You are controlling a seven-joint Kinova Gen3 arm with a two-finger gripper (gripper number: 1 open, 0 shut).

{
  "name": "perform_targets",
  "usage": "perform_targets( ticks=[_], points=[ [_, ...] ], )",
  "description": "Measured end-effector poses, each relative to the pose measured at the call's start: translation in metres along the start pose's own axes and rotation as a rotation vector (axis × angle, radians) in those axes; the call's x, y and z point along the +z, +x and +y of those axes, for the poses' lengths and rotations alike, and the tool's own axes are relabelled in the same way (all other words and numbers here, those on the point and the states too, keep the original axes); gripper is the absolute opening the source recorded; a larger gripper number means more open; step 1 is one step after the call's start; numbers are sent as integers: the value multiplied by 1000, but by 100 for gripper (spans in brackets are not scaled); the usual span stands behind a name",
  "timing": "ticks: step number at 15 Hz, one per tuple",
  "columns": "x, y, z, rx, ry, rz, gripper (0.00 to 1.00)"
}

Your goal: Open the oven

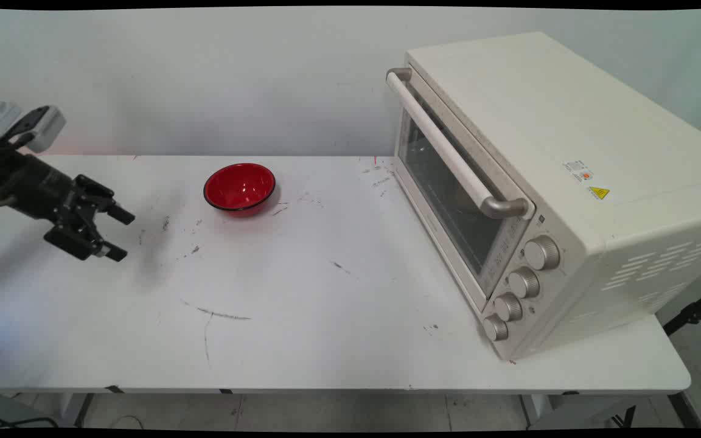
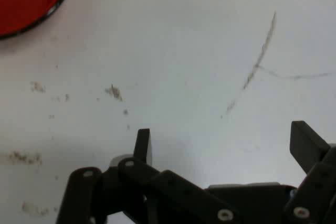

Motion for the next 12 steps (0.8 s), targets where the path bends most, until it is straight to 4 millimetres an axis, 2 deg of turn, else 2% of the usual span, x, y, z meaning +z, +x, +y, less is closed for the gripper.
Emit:
perform_targets(
  ticks=[6, 12],
  points=[
    [3, 36, 1, 10, 13, 34, 100],
    [6, 79, 1, 23, 24, 77, 100]
  ],
)
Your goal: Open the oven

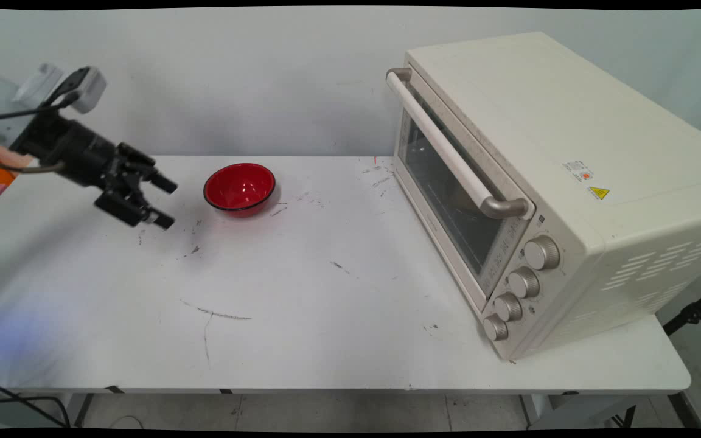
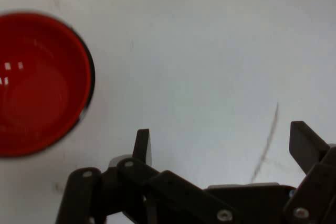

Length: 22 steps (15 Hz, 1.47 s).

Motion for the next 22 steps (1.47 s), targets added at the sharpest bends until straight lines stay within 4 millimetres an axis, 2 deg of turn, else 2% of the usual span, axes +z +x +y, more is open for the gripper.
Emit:
perform_targets(
  ticks=[6, 10, 15, 22],
  points=[
    [9, 51, 2, 19, 7, 47, 100],
    [17, 97, 5, 31, 9, 83, 100],
    [28, 144, 9, 48, 2, 118, 100],
    [51, 223, 14, 91, -18, 184, 100]
  ],
)
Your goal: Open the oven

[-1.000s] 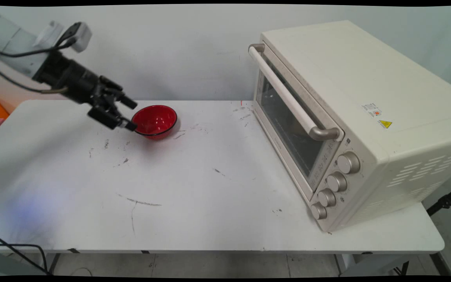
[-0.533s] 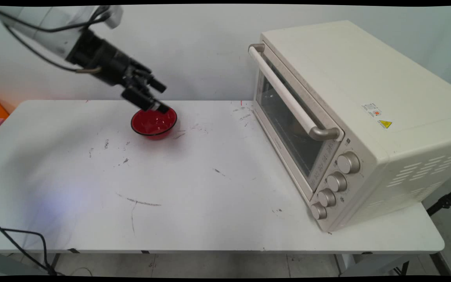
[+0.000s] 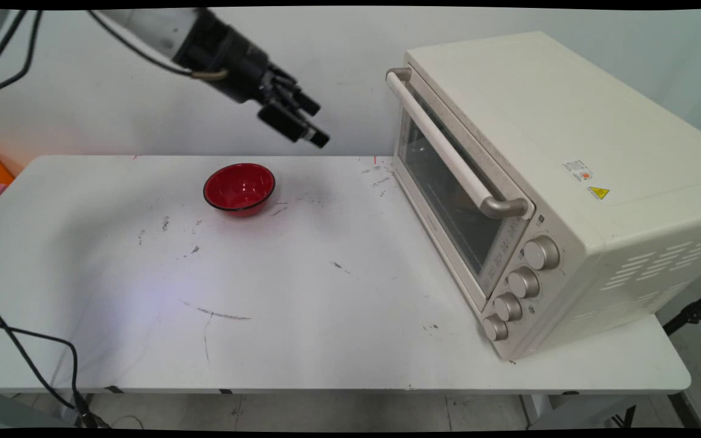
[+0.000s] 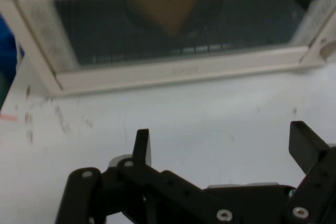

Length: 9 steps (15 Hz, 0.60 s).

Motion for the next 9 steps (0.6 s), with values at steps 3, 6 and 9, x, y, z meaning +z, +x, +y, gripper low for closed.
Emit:
perform_targets(
  ticks=[3, 6, 9],
  points=[
    [11, 19, -2, 13, -5, 19, 100],
    [25, 39, -3, 21, -12, 41, 100],
    [41, 60, -3, 30, -24, 64, 100]
  ],
)
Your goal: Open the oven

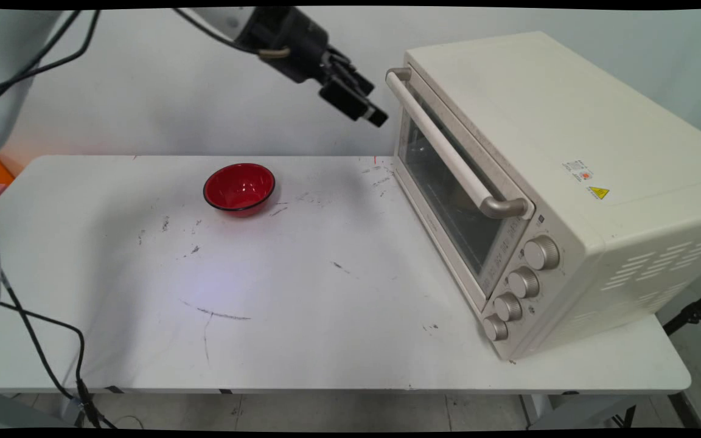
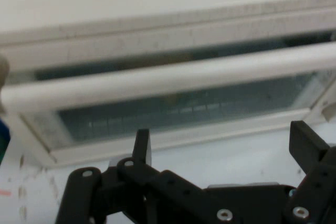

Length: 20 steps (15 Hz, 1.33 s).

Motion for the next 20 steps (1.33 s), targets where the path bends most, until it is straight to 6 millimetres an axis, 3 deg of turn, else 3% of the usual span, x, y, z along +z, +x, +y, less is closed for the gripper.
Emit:
perform_targets(
  ticks=[7, 8, 20],
  points=[
    [40, 33, -3, 19, -27, 35, 100],
    [45, 36, -3, 21, -30, 37, 0],
    [87, 49, -2, 22, -59, 41, 0]
  ],
)
